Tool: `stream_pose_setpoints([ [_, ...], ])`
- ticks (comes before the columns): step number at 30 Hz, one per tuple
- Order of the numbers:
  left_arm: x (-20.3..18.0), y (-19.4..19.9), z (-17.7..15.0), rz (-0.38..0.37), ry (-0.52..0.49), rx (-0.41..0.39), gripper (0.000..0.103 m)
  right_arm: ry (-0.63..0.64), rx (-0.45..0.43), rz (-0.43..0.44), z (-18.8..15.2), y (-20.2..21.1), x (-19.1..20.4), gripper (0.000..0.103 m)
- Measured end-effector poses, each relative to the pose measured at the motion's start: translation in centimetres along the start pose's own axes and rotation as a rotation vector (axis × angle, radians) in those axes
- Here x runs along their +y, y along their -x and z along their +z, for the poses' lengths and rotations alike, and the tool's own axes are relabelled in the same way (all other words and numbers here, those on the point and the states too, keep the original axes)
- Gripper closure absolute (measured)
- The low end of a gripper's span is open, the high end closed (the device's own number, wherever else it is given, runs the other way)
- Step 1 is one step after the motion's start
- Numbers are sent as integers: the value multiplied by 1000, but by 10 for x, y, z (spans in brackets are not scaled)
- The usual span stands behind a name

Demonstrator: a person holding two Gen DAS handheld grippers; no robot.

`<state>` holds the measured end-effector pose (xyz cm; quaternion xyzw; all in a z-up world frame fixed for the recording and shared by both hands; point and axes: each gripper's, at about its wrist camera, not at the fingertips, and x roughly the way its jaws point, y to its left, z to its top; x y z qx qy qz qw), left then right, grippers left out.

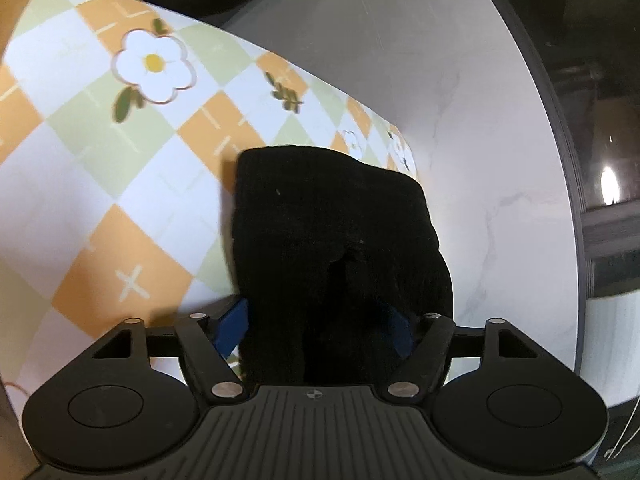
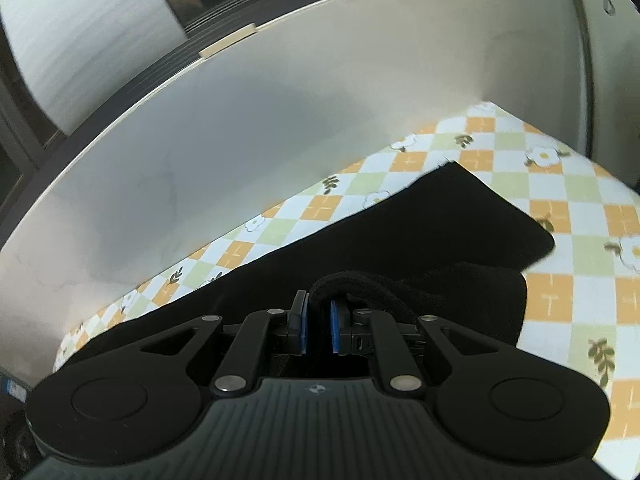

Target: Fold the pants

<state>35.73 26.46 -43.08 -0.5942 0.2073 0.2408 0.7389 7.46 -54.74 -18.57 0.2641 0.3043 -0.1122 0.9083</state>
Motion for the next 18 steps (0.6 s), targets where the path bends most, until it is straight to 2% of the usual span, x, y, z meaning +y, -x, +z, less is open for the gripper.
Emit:
stream_pose_setpoints([
  [2,-2,-4,2,10,-3,14,49,-19,1,-9,-2,3,-3,92],
  [3,-3,-4,4,18,-3,19,66,-25,1,-13,-3,5,-4,92],
  [6,-17,14,12,16,-58,5,79,-46,1,-24,-6,12,-5,92],
  [8,-29,30,19,25,-91,-6,81,-60,7,-34,-10,15,-5,92],
  [13,-37,85,40,14,-87,5,82,-45,31,-51,-26,29,8,92],
  [16,-25,85,39,52,-119,49,79,-44,35,-66,-36,36,14,92],
  [18,-5,75,39,92,-57,95,77,-63,31,-89,-44,40,15,92],
])
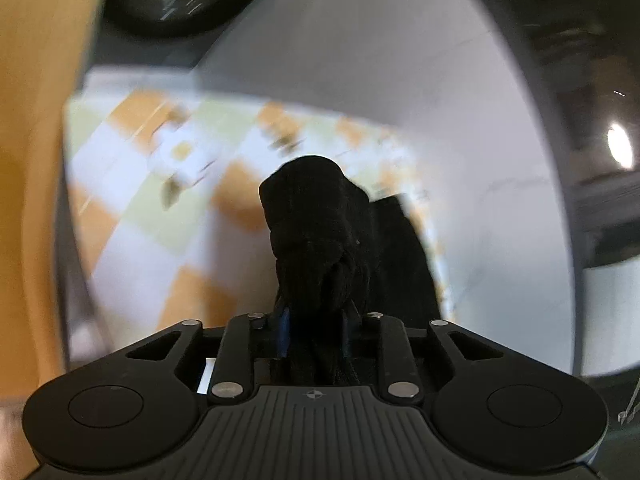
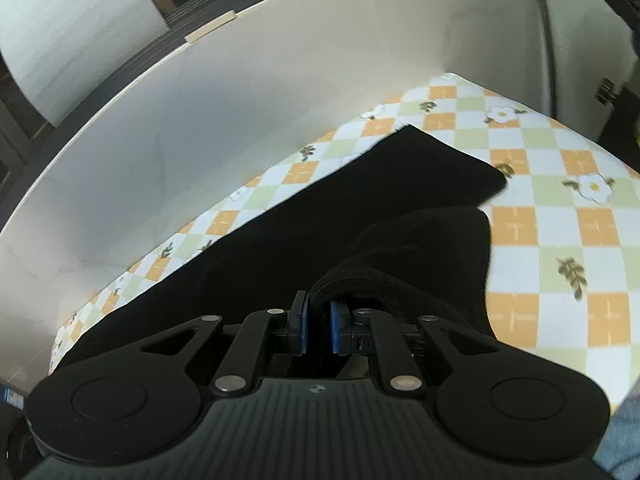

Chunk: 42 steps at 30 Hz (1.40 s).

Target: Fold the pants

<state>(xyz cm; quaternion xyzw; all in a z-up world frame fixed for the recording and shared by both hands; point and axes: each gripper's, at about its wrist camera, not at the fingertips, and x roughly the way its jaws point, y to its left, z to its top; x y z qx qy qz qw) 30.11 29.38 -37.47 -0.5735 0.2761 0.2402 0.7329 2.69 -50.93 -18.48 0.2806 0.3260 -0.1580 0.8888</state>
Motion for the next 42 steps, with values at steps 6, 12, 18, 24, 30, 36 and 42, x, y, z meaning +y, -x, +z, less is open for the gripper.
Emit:
stream_pose_setpoints([
  [6,33,-24,5,1,64,94,47,-67,-37,-61,-26,20,-8,92],
  [12,28,-46,-9,-31,-27,230,37,-85,-43,-102,-49,26,-18,91],
  [18,15,-58,-31,-42,-138,291,31,-56,-42,-73,-56,25,-24,91],
  [24,3,-66,-64,-35,-92,306,31,-92,-8,7,-45,20,-48,90],
  [30,-16,-69,-107,-23,-131,247,31,-64,22,117,-36,23,-76,83],
  [36,-14,-67,-118,32,2,115,57,-107,13,158,-29,30,-119,71],
  [42,-15,-66,-129,81,18,53,71,-310,34,224,-33,31,-179,70],
])
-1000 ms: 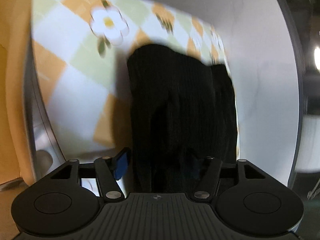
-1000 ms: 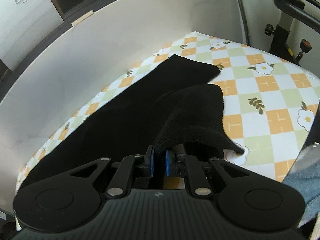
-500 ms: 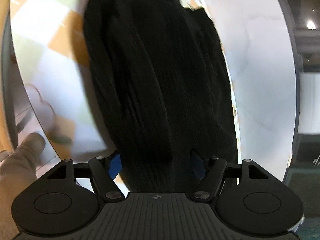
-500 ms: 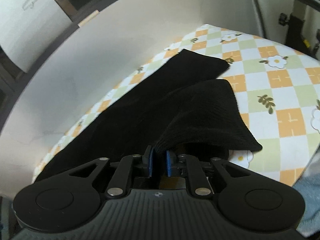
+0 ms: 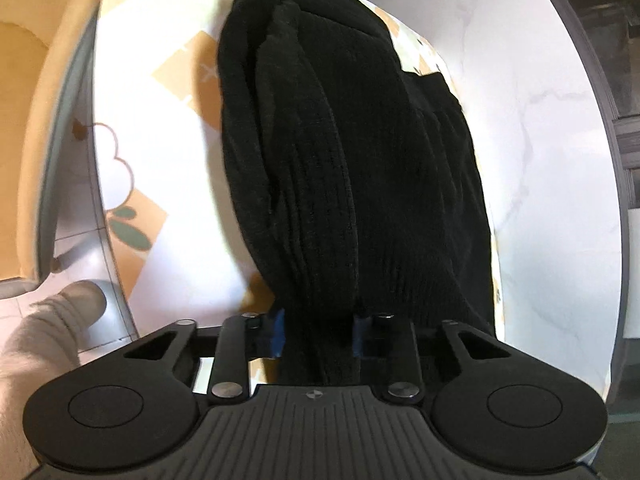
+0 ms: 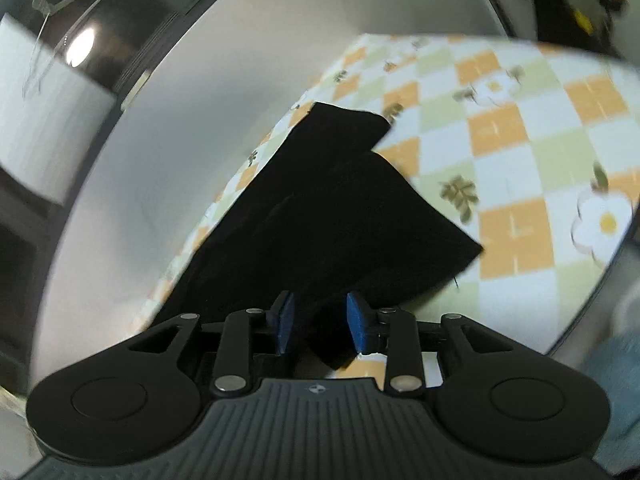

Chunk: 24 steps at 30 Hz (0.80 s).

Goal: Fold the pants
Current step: 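Lay the gripped end down and open the right tool while the left tool holds the pants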

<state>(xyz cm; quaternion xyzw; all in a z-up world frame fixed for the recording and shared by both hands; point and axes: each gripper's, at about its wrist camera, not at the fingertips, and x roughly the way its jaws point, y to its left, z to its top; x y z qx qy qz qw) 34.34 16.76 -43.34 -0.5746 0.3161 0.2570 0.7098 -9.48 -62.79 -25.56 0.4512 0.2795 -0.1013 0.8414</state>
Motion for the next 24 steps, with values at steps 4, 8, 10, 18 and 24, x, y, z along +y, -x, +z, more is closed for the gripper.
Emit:
stream_pose_setpoints([
  [4,-6,5,3,24,-22,-6,73,-94,24,49,-6,1,-22,70],
  [8,-11,10,6,65,-44,9,73,-158,42,118,-13,-3,-33,68],
  [10,-15,9,6,80,-70,7,73,-202,27,157,-12,-5,-38,61],
  [18,-14,1,15,70,-65,59,73,-401,89,236,-10,-43,-51,54],
  [24,-11,-1,17,50,-66,61,74,-431,50,224,11,-59,-45,67],
])
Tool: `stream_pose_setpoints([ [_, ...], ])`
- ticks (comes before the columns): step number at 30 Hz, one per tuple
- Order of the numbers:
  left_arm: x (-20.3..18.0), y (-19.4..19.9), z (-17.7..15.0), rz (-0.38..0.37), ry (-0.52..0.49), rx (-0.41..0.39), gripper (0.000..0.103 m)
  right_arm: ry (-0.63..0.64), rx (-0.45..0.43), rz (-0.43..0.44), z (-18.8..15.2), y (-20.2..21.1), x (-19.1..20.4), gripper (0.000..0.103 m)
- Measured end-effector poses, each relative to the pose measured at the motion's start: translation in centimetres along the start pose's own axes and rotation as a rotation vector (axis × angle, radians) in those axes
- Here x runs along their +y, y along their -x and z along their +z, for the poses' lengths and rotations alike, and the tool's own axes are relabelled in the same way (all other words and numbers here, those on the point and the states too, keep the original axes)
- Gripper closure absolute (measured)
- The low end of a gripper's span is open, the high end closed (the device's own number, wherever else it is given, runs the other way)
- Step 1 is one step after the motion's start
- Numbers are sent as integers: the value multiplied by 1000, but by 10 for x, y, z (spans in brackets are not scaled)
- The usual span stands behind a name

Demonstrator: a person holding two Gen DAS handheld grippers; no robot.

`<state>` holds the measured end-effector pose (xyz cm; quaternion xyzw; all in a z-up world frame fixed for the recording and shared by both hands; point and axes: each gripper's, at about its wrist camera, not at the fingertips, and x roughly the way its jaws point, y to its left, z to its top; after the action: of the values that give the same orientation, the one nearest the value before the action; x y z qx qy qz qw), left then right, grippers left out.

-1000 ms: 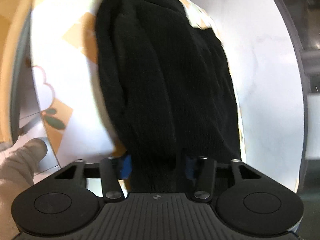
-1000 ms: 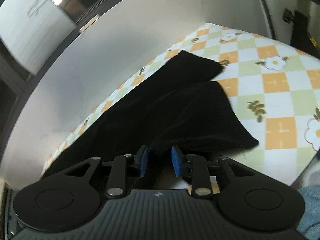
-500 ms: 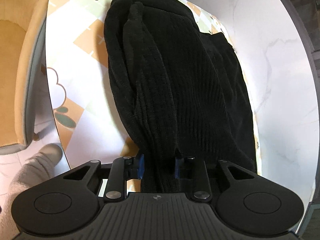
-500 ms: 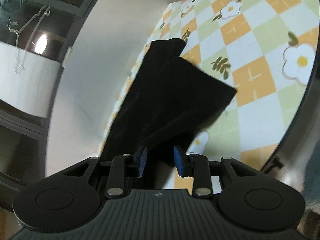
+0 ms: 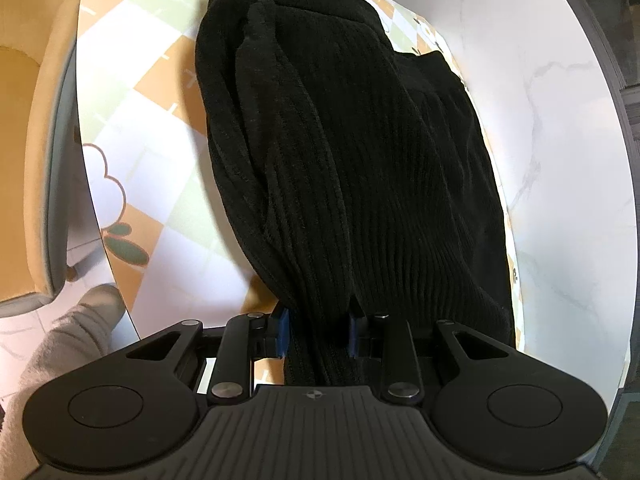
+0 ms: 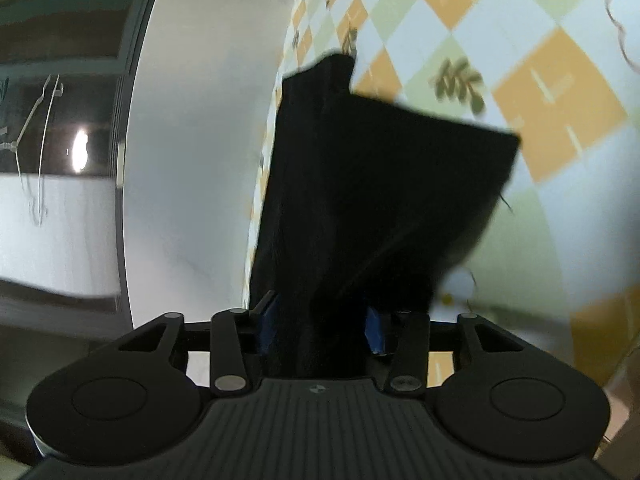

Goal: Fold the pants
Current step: 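Lay the gripped end down and open the right tool while the left tool holds the pants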

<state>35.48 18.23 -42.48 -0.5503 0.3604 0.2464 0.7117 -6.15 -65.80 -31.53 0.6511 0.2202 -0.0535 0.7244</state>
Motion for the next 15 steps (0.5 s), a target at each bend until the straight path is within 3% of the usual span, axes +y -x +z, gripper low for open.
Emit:
stream_pose_setpoints([
  [1,1,0,1,-2,7,2,74,12,-12,-7,4,2,7,87],
  [3,4,-2,3,-9,33,6,75,145,-45,-21,8,12,38,91],
  [6,10,-3,6,-20,68,13,76,513,-134,31,-7,33,104,91],
  [8,10,-3,6,-22,65,14,76,662,-158,74,-17,43,128,90],
  [11,13,-2,6,-27,64,10,76,682,-178,21,-14,43,126,81],
  [13,13,-1,5,-30,57,6,76,591,-200,-90,-1,39,106,76],
  [15,14,0,4,-34,55,3,76,466,-202,-148,12,38,80,76],
])
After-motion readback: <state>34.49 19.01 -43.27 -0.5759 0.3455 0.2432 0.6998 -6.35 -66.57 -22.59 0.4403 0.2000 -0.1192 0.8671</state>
